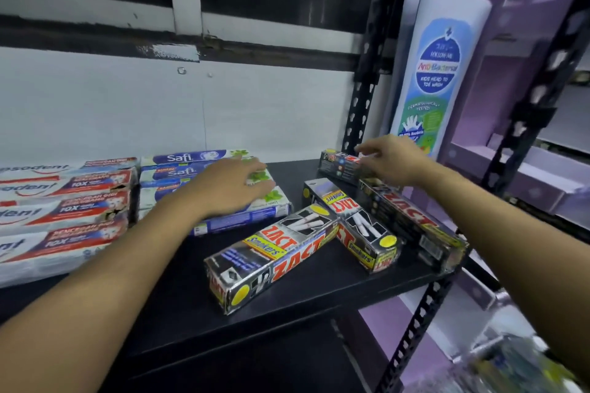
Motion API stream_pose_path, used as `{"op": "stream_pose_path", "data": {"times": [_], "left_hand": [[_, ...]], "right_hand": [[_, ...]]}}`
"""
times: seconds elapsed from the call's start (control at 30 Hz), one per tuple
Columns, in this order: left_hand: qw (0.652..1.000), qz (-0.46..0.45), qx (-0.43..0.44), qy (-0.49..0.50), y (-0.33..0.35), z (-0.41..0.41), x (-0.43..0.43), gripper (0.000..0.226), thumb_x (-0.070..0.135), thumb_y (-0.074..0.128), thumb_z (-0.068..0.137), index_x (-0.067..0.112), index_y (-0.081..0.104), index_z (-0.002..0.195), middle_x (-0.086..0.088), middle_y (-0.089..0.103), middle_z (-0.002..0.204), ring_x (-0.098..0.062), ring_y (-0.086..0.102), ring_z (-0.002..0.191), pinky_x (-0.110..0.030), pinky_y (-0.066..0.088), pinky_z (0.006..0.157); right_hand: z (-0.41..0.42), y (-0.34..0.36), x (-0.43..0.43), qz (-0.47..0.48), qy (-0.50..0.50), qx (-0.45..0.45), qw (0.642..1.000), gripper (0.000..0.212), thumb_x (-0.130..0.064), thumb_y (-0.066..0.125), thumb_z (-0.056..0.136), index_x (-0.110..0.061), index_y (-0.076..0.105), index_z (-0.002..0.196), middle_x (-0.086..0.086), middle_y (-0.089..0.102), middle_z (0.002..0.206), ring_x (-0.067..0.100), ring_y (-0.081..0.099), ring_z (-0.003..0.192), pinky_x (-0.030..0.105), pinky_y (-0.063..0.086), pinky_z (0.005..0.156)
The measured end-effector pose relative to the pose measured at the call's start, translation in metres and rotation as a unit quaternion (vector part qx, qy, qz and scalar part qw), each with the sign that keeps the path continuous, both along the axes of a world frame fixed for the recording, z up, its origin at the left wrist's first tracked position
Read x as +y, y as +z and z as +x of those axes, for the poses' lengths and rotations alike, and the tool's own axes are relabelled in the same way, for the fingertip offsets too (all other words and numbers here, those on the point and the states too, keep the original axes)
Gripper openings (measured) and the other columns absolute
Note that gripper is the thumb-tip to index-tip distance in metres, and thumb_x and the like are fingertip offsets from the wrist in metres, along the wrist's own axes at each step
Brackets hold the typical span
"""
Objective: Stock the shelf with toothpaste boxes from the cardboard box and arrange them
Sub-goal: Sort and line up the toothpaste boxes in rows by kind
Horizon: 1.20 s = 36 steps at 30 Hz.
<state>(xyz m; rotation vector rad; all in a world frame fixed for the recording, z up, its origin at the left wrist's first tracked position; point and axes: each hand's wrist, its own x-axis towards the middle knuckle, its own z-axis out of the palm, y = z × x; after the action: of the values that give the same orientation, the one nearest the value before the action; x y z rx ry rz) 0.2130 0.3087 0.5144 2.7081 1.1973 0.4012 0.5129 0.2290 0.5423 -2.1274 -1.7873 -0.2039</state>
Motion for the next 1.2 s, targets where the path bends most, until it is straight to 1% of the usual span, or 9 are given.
{"op": "stream_pose_path", "data": {"times": [0.1,0.23,0.3,0.43,0.6,0.73,0.93,1.07,1.2], "left_hand": [[0.999,-0.004,0.036,-0.013,-0.005,0.004,0.005,0.066,0.062,0.036,0.096,0.026,0.036,0.151,0.003,0.028,0.161,-0.02,0.022,0.148,-0.034,0.023,0.115],[0.999,-0.008,0.036,-0.008,-0.015,0.002,0.01,0.07,0.067,0.031,0.093,0.032,0.028,0.153,0.009,0.019,0.163,-0.017,0.017,0.15,-0.038,0.021,0.118],[0.999,-0.006,0.032,-0.006,-0.017,0.001,0.011,0.071,0.068,0.032,0.092,0.033,0.026,0.153,0.011,0.018,0.163,-0.016,0.016,0.15,-0.04,0.022,0.119],[0.999,0.0,0.034,-0.001,-0.018,0.003,0.01,0.067,0.066,0.033,0.094,0.034,0.024,0.153,0.01,0.018,0.163,-0.017,0.015,0.15,-0.04,0.02,0.118],[0.999,-0.005,0.035,0.0,-0.02,0.004,0.01,0.068,0.066,0.032,0.095,0.036,0.019,0.154,0.012,0.011,0.164,-0.018,0.009,0.152,-0.041,0.015,0.12],[0.999,-0.008,0.034,-0.001,-0.02,0.004,0.009,0.07,0.067,0.031,0.094,0.036,0.017,0.155,0.012,0.008,0.164,-0.016,0.004,0.152,-0.04,0.011,0.121],[0.999,-0.007,0.041,-0.001,-0.02,0.003,0.008,0.071,0.067,0.028,0.094,0.036,0.016,0.155,0.012,0.008,0.164,-0.016,0.003,0.152,-0.04,0.008,0.122],[0.999,-0.007,0.039,-0.004,-0.021,0.003,0.009,0.072,0.069,0.028,0.093,0.036,0.016,0.155,0.012,0.009,0.164,-0.015,0.004,0.152,-0.04,0.009,0.124],[0.999,-0.007,0.041,-0.003,-0.021,0.003,0.009,0.072,0.069,0.028,0.093,0.036,0.016,0.155,0.012,0.009,0.164,-0.015,0.005,0.152,-0.04,0.009,0.124]], "right_hand": [[0.016,-0.003,0.032,-0.083,-0.046,-0.052,0.994,0.041,-0.035,0.051,0.099,-0.015,0.055,0.135,0.009,0.062,0.13,0.029,0.058,0.116,0.035,0.045,0.094],[0.029,-0.002,0.061,-0.164,-0.042,-0.059,0.984,0.037,-0.037,0.046,0.101,-0.009,0.066,0.115,0.01,0.068,0.113,0.028,0.061,0.098,0.032,0.044,0.08],[0.031,-0.001,0.067,-0.152,-0.018,-0.034,0.988,0.031,-0.036,0.052,0.099,-0.014,0.072,0.106,0.004,0.071,0.103,0.021,0.062,0.088,0.033,0.047,0.079],[0.027,-0.004,0.077,-0.099,0.03,-0.002,0.995,0.023,-0.034,0.063,0.094,-0.018,0.071,0.108,-0.001,0.072,0.1,0.017,0.063,0.088,0.034,0.051,0.081],[0.016,-0.007,0.085,-0.045,0.081,0.026,0.995,0.03,-0.022,0.081,0.078,-0.028,0.073,0.106,-0.009,0.072,0.094,0.002,0.064,0.083,0.015,0.045,0.068],[0.014,-0.004,0.08,-0.08,0.103,0.042,0.991,0.035,-0.024,0.087,0.071,-0.033,0.075,0.103,-0.011,0.073,0.095,0.005,0.067,0.091,0.018,0.048,0.072],[0.029,0.0,0.072,-0.15,0.039,-0.002,0.988,0.079,-0.031,0.088,0.068,-0.026,0.052,0.138,-0.007,0.062,0.13,0.016,0.058,0.114,0.031,0.044,0.094],[0.036,-0.001,0.067,-0.177,0.013,-0.018,0.984,0.086,-0.034,0.088,0.068,-0.025,0.045,0.143,-0.005,0.062,0.132,0.019,0.059,0.114,0.042,0.046,0.101],[0.039,-0.003,0.07,-0.166,0.005,-0.022,0.986,0.08,-0.033,0.087,0.07,-0.023,0.049,0.14,-0.004,0.065,0.125,0.02,0.061,0.11,0.038,0.048,0.097]]}}
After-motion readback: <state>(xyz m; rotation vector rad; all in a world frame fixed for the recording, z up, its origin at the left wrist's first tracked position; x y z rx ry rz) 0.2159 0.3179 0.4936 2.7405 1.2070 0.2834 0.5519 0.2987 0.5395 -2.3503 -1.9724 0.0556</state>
